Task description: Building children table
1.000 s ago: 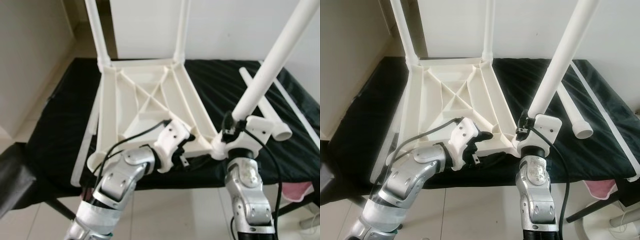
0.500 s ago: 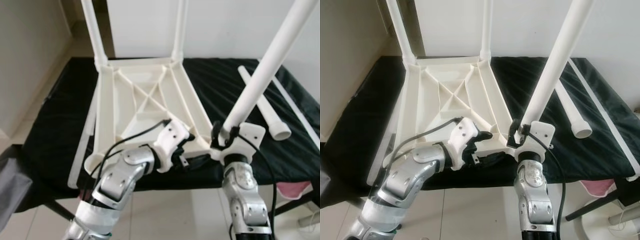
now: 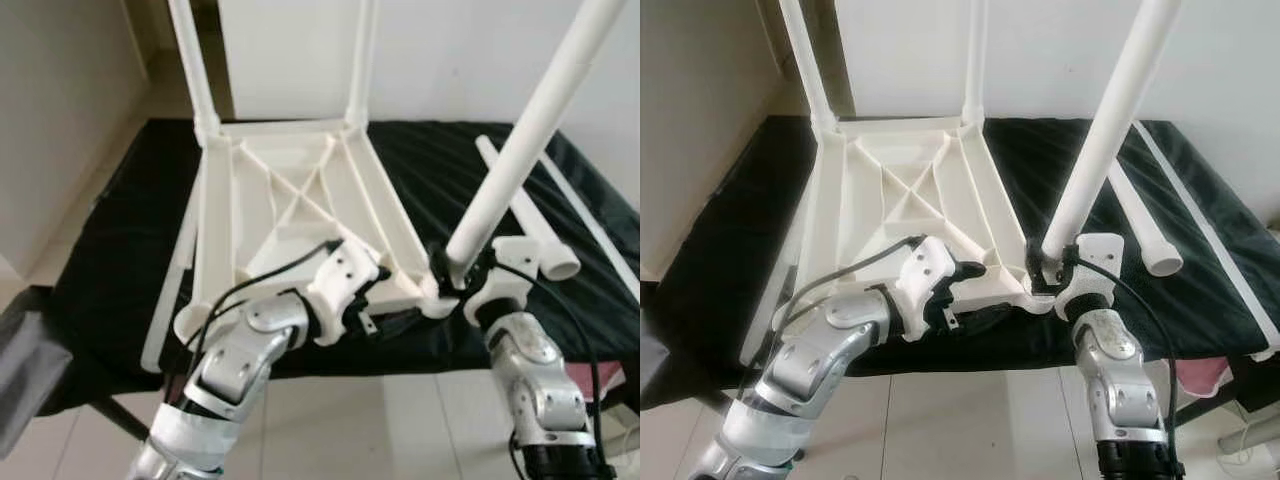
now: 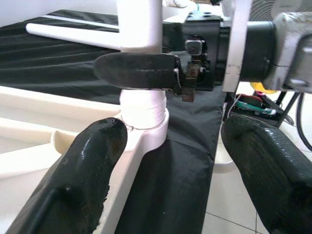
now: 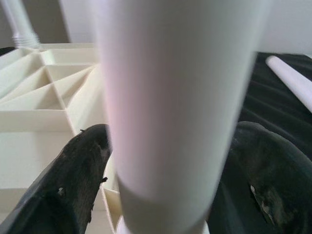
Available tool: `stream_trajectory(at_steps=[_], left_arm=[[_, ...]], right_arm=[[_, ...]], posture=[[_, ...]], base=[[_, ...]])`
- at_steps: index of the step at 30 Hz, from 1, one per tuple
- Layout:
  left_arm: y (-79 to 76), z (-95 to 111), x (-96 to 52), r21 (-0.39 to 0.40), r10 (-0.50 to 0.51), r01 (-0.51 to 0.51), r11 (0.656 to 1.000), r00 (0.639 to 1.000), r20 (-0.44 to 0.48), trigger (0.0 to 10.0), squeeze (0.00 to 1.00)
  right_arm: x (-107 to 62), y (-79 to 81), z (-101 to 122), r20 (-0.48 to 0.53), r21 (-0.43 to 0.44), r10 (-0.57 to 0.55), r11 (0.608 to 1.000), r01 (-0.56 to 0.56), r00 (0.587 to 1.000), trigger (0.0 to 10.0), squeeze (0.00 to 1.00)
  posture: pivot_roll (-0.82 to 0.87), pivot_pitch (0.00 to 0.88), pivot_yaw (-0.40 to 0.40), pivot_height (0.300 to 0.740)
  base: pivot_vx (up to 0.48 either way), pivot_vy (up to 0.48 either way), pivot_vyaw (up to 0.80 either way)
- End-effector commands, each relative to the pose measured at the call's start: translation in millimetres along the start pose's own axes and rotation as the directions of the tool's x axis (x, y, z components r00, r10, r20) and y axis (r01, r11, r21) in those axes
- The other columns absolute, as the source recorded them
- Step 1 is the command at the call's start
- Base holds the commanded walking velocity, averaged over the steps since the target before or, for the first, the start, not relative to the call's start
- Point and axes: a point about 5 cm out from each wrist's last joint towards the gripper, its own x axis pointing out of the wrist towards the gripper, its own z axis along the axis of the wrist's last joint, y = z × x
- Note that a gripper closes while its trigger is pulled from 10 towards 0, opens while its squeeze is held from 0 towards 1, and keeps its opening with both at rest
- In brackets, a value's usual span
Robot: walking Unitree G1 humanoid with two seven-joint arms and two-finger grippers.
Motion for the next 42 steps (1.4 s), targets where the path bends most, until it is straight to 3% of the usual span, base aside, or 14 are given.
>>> stream_trajectory(at_steps=[1, 6, 16, 22, 26, 27, 29, 30, 38, 39, 42], left_arm=[[0.8, -3.1, 0.3, 0.01, 0.036, -0.036, 0.999, 0.999, -0.013, 10.0, 0.0], [3.0, -1.7, 0.1, 0.017, 0.052, -0.052, 0.999, 0.999, -0.009, 10.0, 0.0], [3.1, -1.9, 0.6, 0.017, 0.055, -0.055, 0.998, 0.998, -0.008, 10.0, 0.0], [3.7, -1.0, 1.5, 0.016, 0.051, -0.051, 0.999, 0.999, -0.005, 10.0, 0.0], [3.8, -0.7, 1.7, 0.016, 0.052, -0.052, 0.999, 0.999, -0.003, 10.0, 0.0], [3.9, -0.5, 1.7, 0.016, 0.053, -0.053, 0.998, 0.999, -0.003, 10.0, 0.0], [3.9, -0.5, 1.7, 0.016, 0.053, -0.053, 0.998, 0.999, -0.003, 10.0, 0.0], [4.0, -0.3, 1.6, 0.013, 0.057, -0.057, 0.998, 0.998, -0.002, 10.0, 0.0], [4.2, 0.1, 0.7, 0.009, 0.059, -0.059, 0.998, 0.998, -0.002, 10.0, 0.0], [4.2, 0.2, 0.5, 0.007, 0.059, -0.058, 0.998, 0.998, -0.001, 10.0, 0.0], [4.2, 0.2, 0.4, 0.007, 0.058, -0.058, 0.998, 0.998, -0.002, 10.0, 0.0]], right_arm=[[0.8, -0.2, -0.6, 0.001, -0.003, 0.034, 0.999, -0.034, 0.999, 10.0, 0.0], [4.0, -9.0, -6.5, -0.062, -0.04, 0.196, 0.979, -0.198, 0.979, 10.0, 0.0], [9.6, -18.6, -12.3, -0.11, -0.064, 0.267, 0.959, -0.275, 0.957, 10.0, 0.0], [19.4, -18.1, -16.3, -0.148, -0.088, 0.38, 0.914, -0.395, 0.913, 10.0, 0.0], [21.1, -18.3, -17.9, -0.152, -0.087, 0.393, 0.909, -0.409, 0.907, 10.0, 0.0], [21.9, -19.5, -19.9, -0.159, -0.081, 0.393, 0.909, -0.408, 0.906, 7.3, 0.0], [21.9, -19.5, -19.9, -0.159, -0.081, 0.393, 0.909, -0.408, 0.906, 7.3, 0.0], [21.4, -21.5, -25.6, -0.174, -0.057, 0.392, 0.912, -0.407, 0.903, 0.0, 0.0], [19.6, -24.4, -31.5, -0.174, -0.023, 0.387, 0.918, -0.397, 0.905, 0.0, 0.0], [19.1, -24.8, -32.6, -0.168, -0.015, 0.382, 0.921, -0.39, 0.909, 10.0, 0.0], [18.9, -25.1, -33.5, -0.163, -0.01, 0.38, 0.922, -0.386, 0.911, 10.0, 0.0]], posture=[[-0.04, 0.004, -0.018, 0.74], [-0.04, 0.012, -0.013, 0.74], [-0.04, 0.015, -0.012, 0.74], [-0.04, 0.02, -0.004, 0.74], [-0.04, 0.021, -0.005, 0.74], [-0.04, 0.022, -0.007, 0.74], [-0.04, 0.022, -0.007, 0.74], [-0.04, 0.022, -0.008, 0.74], [-0.04, 0.03, -0.006, 0.74], [-0.04, 0.031, -0.006, 0.74], [-0.04, 0.031, -0.006, 0.74]], base=[[0.0, 0.0, 0.0], [0.0, 0.0, 0.0], [0.0, 0.0, 0.0], [0.0, 0.0, 0.0], [0.0, 0.0, 0.0], [0.0, 0.0, 0.0], [0.0, 0.0, 0.0], [0.0, 0.0, 0.0], [0.0, 0.0, 0.0], [0.0, 0.0, 0.0], [0.0, 0.0, 0.0]])
